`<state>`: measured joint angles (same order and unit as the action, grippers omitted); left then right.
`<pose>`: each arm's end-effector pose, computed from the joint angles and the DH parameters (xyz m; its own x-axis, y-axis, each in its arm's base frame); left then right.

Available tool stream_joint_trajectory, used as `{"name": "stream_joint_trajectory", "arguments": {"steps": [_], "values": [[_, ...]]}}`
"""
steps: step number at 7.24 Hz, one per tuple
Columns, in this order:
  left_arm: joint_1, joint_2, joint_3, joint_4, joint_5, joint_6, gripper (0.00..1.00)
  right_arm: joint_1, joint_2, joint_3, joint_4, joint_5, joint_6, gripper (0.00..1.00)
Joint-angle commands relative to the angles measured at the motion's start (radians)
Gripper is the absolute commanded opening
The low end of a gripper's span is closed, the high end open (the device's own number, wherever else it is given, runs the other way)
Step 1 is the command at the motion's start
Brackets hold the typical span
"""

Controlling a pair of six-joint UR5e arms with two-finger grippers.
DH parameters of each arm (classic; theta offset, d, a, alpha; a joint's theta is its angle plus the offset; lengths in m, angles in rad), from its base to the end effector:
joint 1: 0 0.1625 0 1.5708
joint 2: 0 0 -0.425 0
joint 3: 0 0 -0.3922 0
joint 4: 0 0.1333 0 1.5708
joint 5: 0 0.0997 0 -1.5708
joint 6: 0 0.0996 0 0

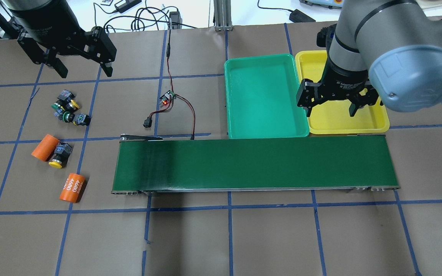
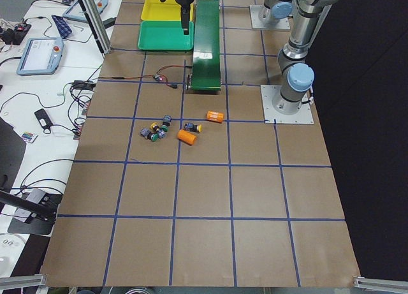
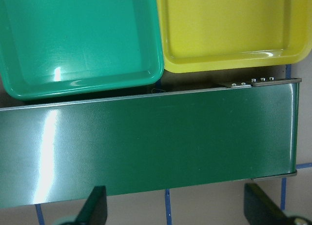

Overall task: Sort buttons by color to trays
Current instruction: 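Move the left gripper down toward the orange cylinders and buttons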

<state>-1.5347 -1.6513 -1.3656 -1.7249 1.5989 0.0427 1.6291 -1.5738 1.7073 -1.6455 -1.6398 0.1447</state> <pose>-0.1116 -0.5244 0.5325 -0.9996 0.0074 -0.0268 0.0066 0.9995 0.0306 0.1543 -0.4729 0.4302 -0.9937 0.0822 0.0766 0.0860 0.9951 0.0482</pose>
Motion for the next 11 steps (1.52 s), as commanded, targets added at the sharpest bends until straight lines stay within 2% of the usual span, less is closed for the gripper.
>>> {"name": "stream_joint_trajectory", "arguments": {"steps": [1,4,5,7,8,9,10,11], "values": [[0.001,-0.002,0.010,-0.001,-0.001,0.000,1.00,0.000,0.001,0.000,0.000,0.000,0.001,1.00],[0.004,0.005,0.013,-0.007,0.003,0.002,1.00,0.000,0.001,0.000,0.001,0.000,0.001,1.00],[0.033,0.013,-0.003,-0.008,-0.004,0.008,1.00,0.000,0.000,0.002,0.003,0.000,0.001,1.00],[0.124,-0.004,-0.019,-0.012,0.006,0.154,1.00,0.000,0.000,0.002,0.003,0.000,0.001,1.00],[0.186,-0.004,-0.068,-0.040,0.013,0.261,1.00,0.000,0.000,0.002,0.003,0.000,0.001,1.00],[0.261,0.022,-0.179,-0.029,0.010,0.410,1.00,0.000,0.000,0.002,0.003,0.000,0.001,1.00],[0.324,0.024,-0.264,0.035,0.013,0.466,1.00,0.000,0.000,0.002,0.003,-0.002,0.001,1.00],[0.393,0.004,-0.330,0.192,0.013,0.574,1.00,0.000,0.000,0.002,0.003,-0.002,0.001,1.00]]}}
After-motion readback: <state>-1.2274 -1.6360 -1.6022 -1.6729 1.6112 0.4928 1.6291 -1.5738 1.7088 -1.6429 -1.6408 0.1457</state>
